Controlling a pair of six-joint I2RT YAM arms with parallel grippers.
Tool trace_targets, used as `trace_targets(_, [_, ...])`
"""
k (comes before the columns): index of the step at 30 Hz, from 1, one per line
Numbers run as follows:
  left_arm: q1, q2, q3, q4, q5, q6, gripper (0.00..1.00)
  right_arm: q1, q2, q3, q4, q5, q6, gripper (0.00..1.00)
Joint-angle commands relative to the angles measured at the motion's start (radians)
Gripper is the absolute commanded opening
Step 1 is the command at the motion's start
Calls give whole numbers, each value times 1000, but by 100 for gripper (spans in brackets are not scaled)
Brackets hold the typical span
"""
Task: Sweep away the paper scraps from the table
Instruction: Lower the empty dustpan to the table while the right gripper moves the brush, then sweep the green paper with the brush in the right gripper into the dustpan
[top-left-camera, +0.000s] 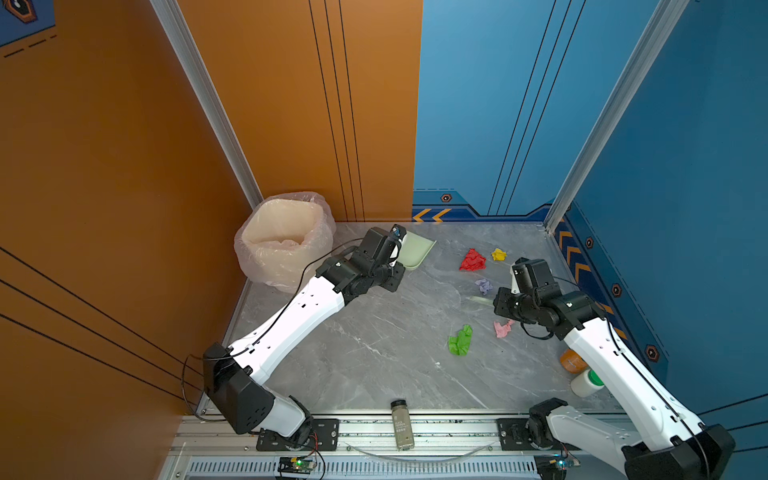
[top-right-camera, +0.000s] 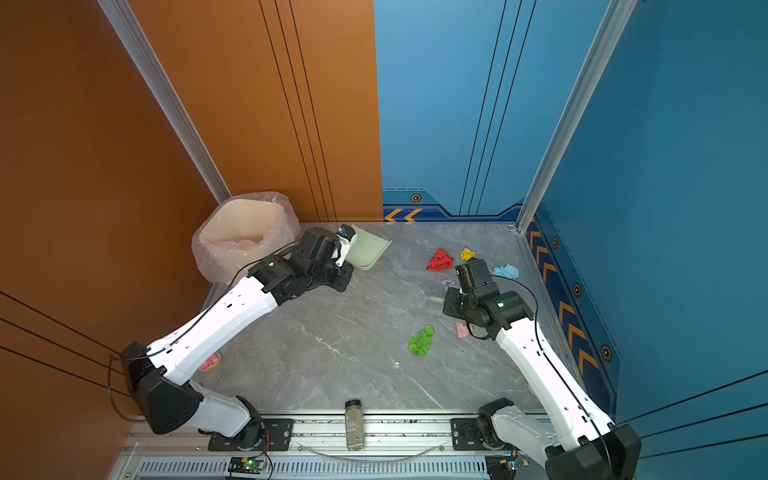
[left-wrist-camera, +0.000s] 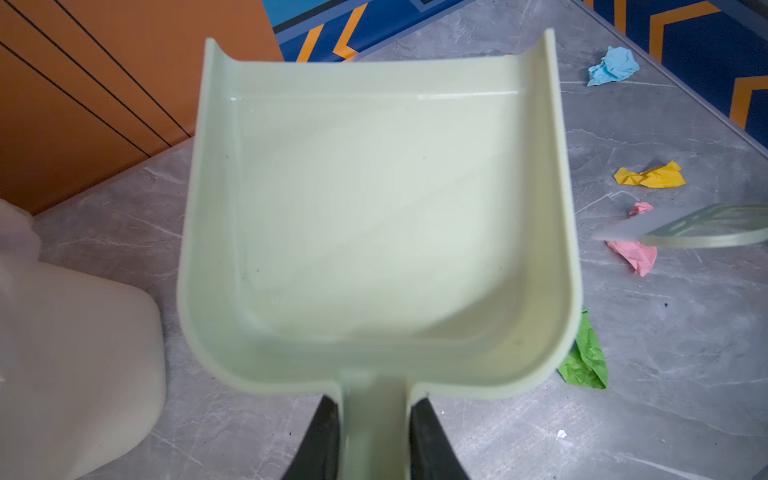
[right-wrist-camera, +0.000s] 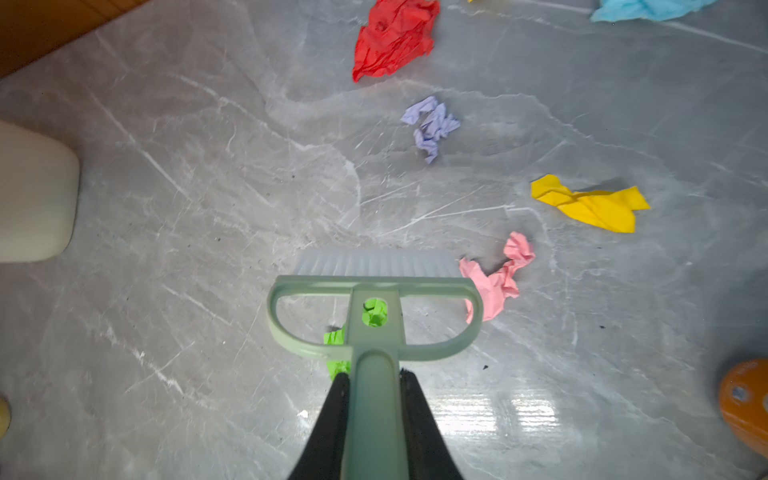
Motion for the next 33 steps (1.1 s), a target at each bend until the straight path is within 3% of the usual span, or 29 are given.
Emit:
trace_targets(1, [-25, 17, -50, 67, 45, -26, 0, -42, 7, -22, 31, 78, 54, 0])
trace_targets(12, [-32, 99, -199, 100, 149, -91, 0, -89, 70, -9, 12, -86, -12, 0])
trace_targets(18, [-21, 144, -206, 106, 165, -79, 0, -61, 95, 2, -80, -363, -66, 0])
trace_targets(20, [-12, 155, -209, 107, 166, -75, 0, -24, 89, 1, -107, -404, -62, 0])
trace_targets(25, [25, 173, -227, 106, 182, -76, 0, 74, 67, -11, -153, -463, -30, 0])
trace_targets(33, [52, 173, -249, 106, 191, -79, 0, 184, 146, -46, -162, -419, 20, 0])
